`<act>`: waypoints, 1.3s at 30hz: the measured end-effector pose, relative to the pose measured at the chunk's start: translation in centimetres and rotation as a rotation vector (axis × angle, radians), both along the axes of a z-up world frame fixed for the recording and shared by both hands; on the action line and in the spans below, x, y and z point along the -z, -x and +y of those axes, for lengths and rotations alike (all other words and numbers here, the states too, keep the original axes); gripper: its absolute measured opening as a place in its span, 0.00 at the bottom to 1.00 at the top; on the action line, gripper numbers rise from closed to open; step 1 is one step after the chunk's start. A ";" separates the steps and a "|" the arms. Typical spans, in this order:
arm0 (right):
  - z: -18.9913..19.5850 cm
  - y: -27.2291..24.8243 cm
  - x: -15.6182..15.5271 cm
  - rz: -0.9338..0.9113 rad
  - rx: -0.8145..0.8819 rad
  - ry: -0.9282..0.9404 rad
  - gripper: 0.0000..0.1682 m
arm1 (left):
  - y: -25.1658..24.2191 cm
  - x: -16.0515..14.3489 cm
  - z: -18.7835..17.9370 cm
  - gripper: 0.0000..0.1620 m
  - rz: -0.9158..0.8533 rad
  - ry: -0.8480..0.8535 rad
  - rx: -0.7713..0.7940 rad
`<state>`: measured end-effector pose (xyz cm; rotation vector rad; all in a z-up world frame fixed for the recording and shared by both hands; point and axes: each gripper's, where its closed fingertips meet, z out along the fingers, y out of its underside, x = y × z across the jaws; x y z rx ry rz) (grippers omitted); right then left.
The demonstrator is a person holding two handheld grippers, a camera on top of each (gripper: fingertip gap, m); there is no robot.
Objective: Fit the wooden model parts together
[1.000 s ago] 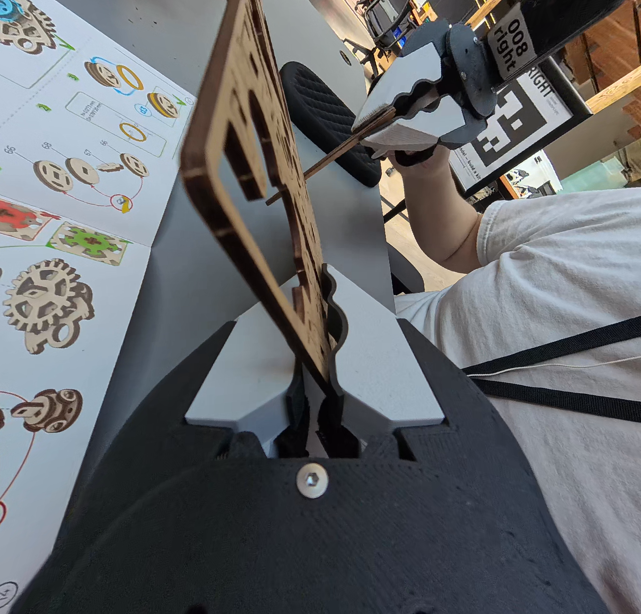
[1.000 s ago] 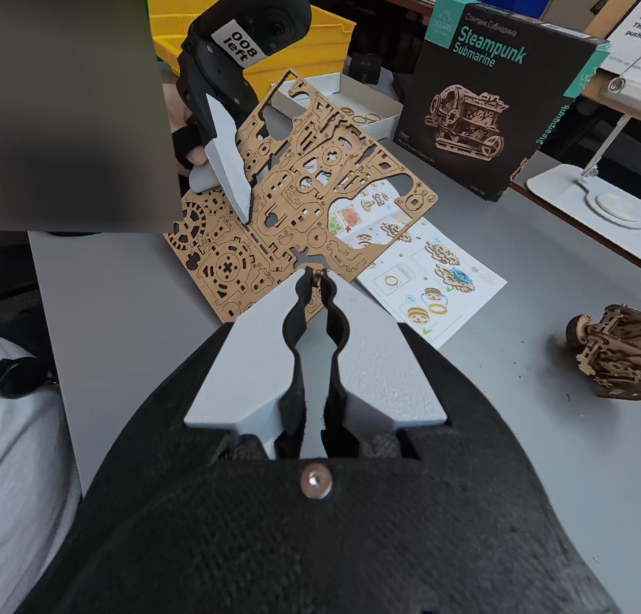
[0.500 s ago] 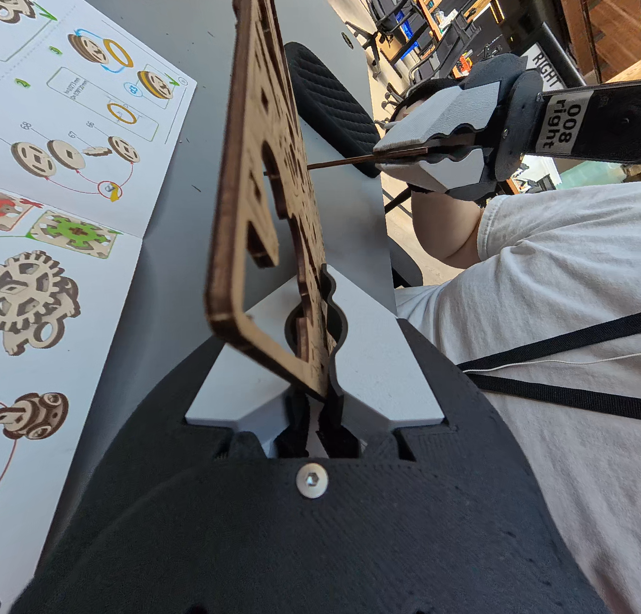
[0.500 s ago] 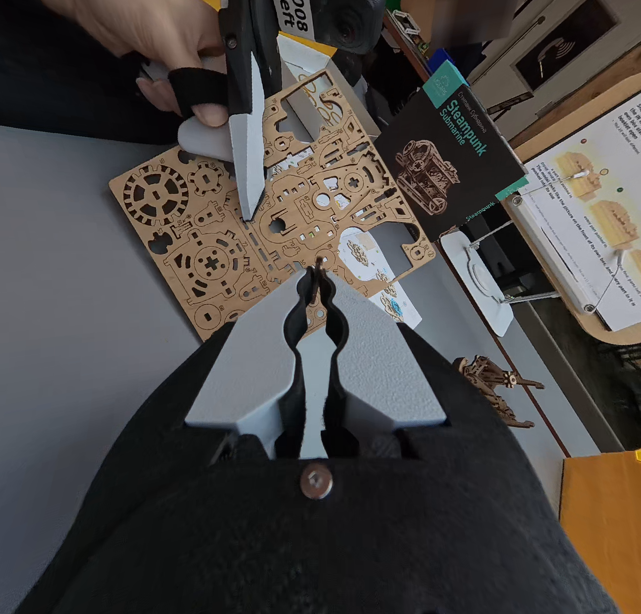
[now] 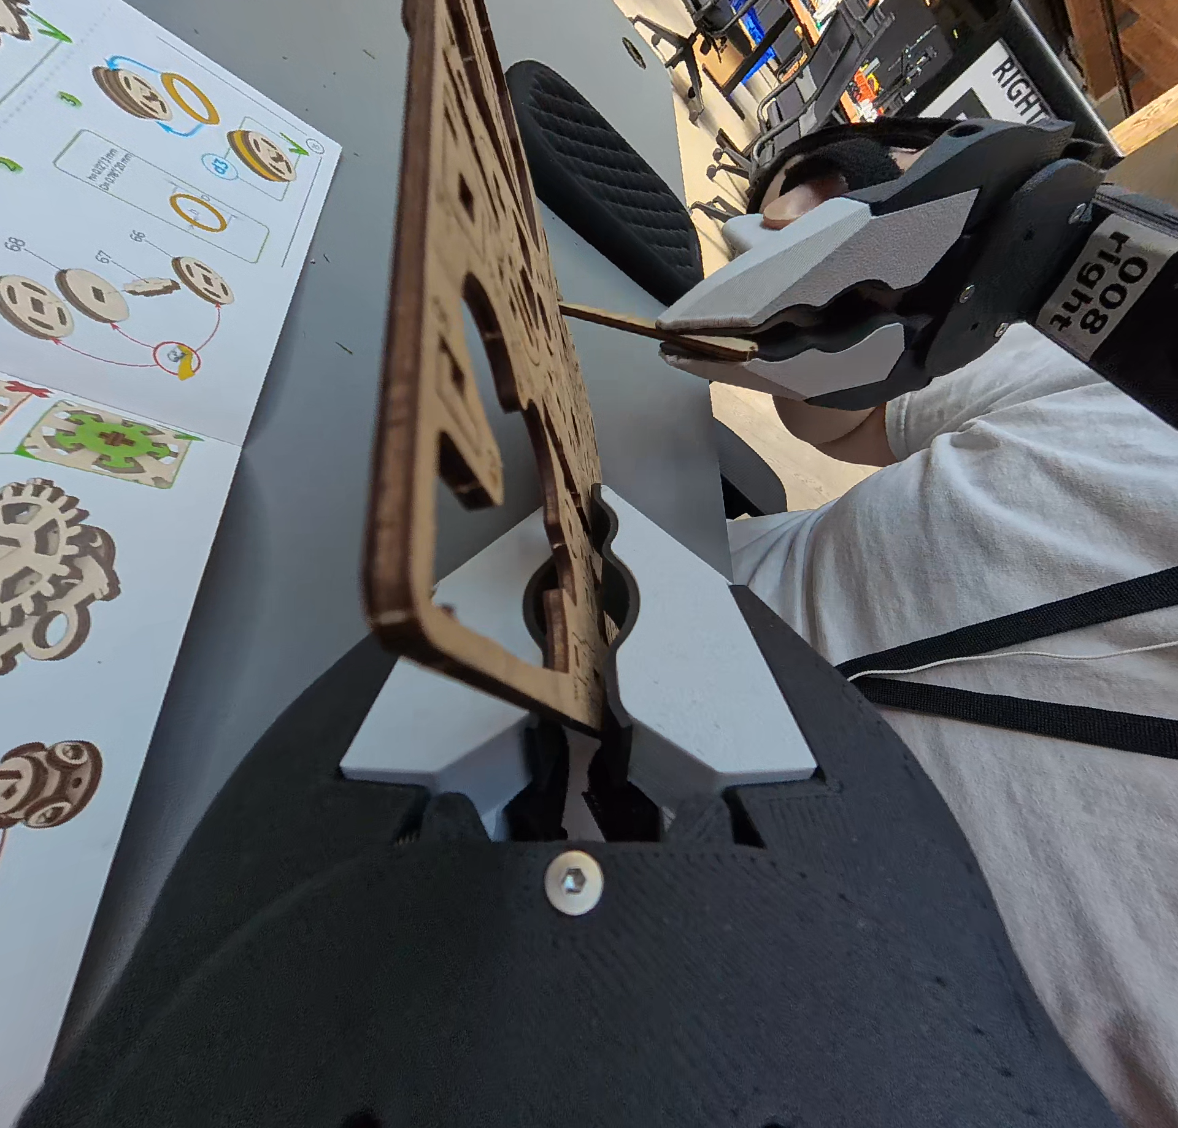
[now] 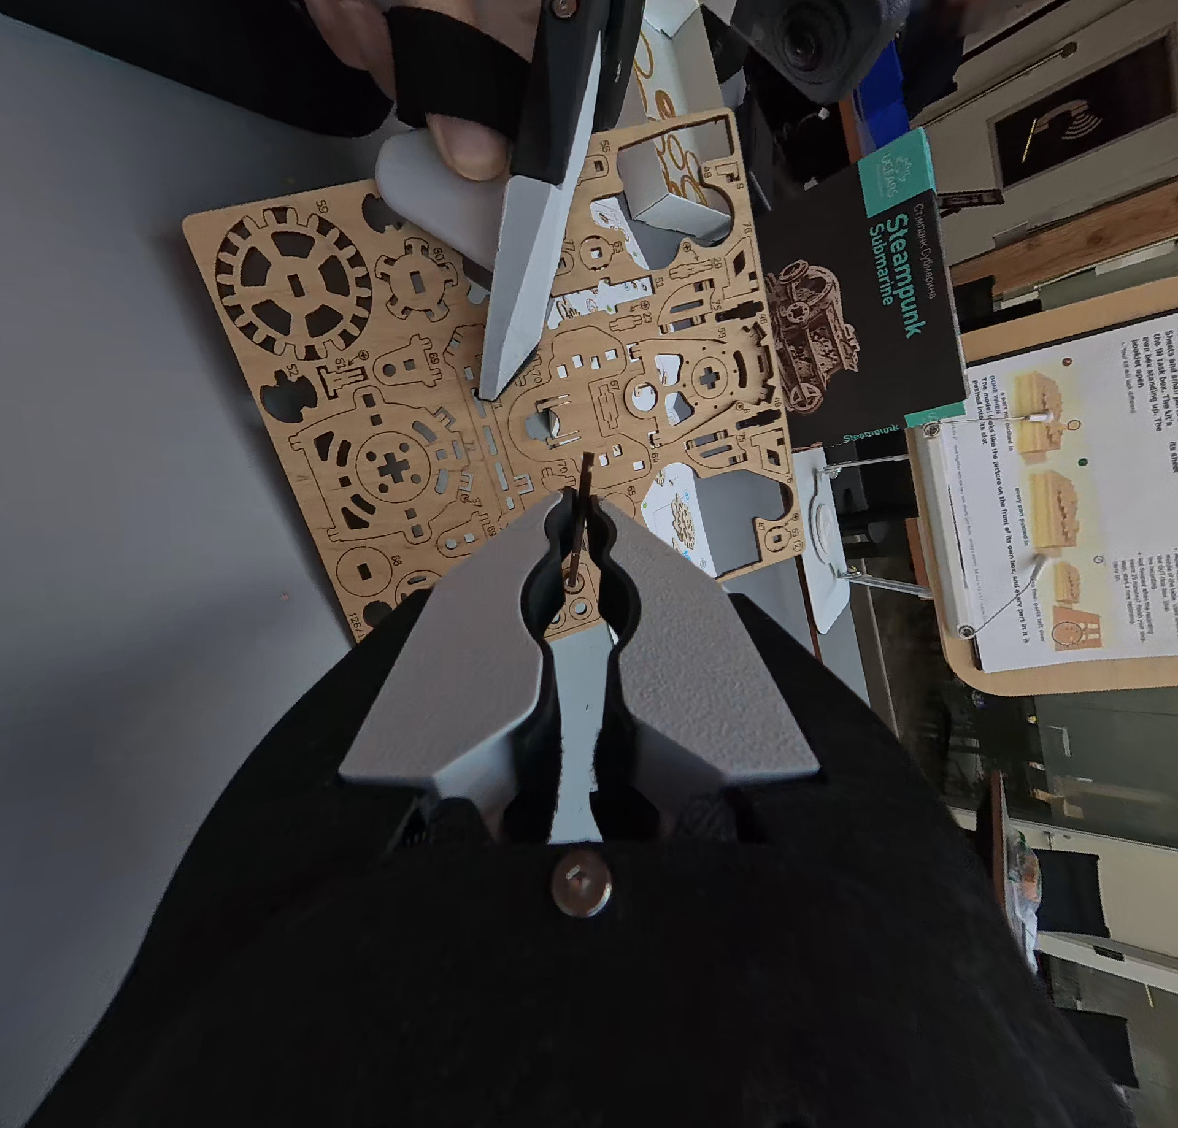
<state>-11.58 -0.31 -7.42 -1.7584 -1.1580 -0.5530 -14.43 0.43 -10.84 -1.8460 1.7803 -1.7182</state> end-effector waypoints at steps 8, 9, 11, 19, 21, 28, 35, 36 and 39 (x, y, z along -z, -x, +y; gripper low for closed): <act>-0.9 -3.0 -1.8 0.676 -0.021 0.066 0.01 | 0.0 -0.1 -0.4 0.01 -0.007 0.006 0.018; -0.9 -3.6 -1.9 0.779 -0.029 0.086 0.01 | 0.0 -0.1 -0.4 0.01 -0.007 0.006 0.021; -0.9 -4.5 -1.9 0.962 -0.050 0.139 0.01 | 0.1 -0.1 -0.6 0.01 -0.009 0.002 0.031; 0.0 -5.3 -1.5 1.156 -0.075 0.266 0.00 | 0.1 0.0 -0.4 0.01 -0.006 0.007 0.031; -0.4 -5.0 -1.7 1.092 -0.095 0.212 0.00 | 0.1 0.1 -0.2 0.00 0.002 0.022 0.020; -3.3 -2.9 -0.4 0.575 -0.122 -0.177 0.01 | 0.0 0.3 0.0 0.00 0.025 0.057 0.006; -3.6 -2.2 0.6 0.296 -0.081 -0.301 0.01 | 0.0 0.4 -0.1 0.00 0.030 0.063 0.008; -3.5 -2.5 0.5 0.327 -0.074 -0.286 0.01 | 0.0 0.4 -0.1 0.01 0.029 0.063 0.005; -2.6 -4.3 0.4 0.609 -0.014 -0.147 0.01 | 0.0 0.2 0.3 0.01 0.017 0.050 -0.011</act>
